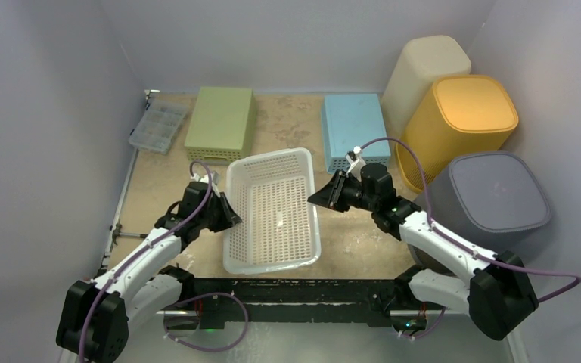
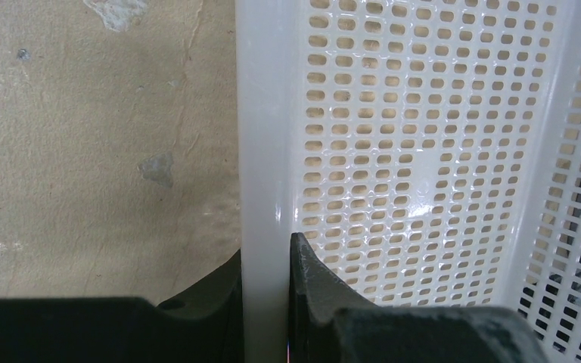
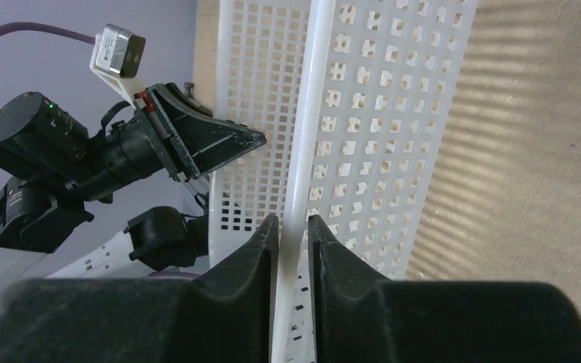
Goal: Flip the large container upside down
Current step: Turn the container upside down at the center of the board.
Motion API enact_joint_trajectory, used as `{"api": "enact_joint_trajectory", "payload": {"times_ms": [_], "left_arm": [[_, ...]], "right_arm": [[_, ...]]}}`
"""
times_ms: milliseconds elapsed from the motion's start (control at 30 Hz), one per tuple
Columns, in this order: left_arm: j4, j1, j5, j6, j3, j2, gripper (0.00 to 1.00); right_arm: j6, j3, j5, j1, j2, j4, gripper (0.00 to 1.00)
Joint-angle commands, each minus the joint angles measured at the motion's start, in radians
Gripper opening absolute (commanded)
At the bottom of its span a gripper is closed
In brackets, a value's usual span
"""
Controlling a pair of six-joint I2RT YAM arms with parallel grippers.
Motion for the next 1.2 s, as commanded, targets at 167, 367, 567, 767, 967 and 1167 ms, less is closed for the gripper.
{"api": "enact_joint_trajectory", "payload": {"times_ms": [167, 367, 567, 767, 967, 1167], "left_arm": [[0.113, -0.008, 0.075, -0.040, -0.010, -0.023, 0.15], [0.082, -0.008, 0.050, -0.029, 0.032, -0.025, 0.28], [-0.025, -0.007, -0.016, 0.034, 0.155, -0.034, 0.56], [-0.195, -0.007, -0.185, 0.117, 0.346, -0.046, 0.67], [-0.355, -0.007, -0.385, 0.200, 0.499, -0.005, 0.70], [-0.388, -0.007, -0.523, 0.244, 0.532, 0.003, 0.73]], "right_arm": [[0.044, 0.009, -0.125, 0.022, 0.025, 0.108, 0.02], [0.007, 0.047, -0.044, 0.022, -0.027, 0.017, 0.00], [-0.091, 0.162, 0.101, 0.025, -0.050, -0.214, 0.00], [-0.174, 0.286, 0.211, 0.032, -0.040, -0.367, 0.00], [-0.236, 0.403, 0.329, 0.065, -0.020, -0.499, 0.00], [-0.284, 0.535, 0.437, 0.146, 0.015, -0.579, 0.00]]}}
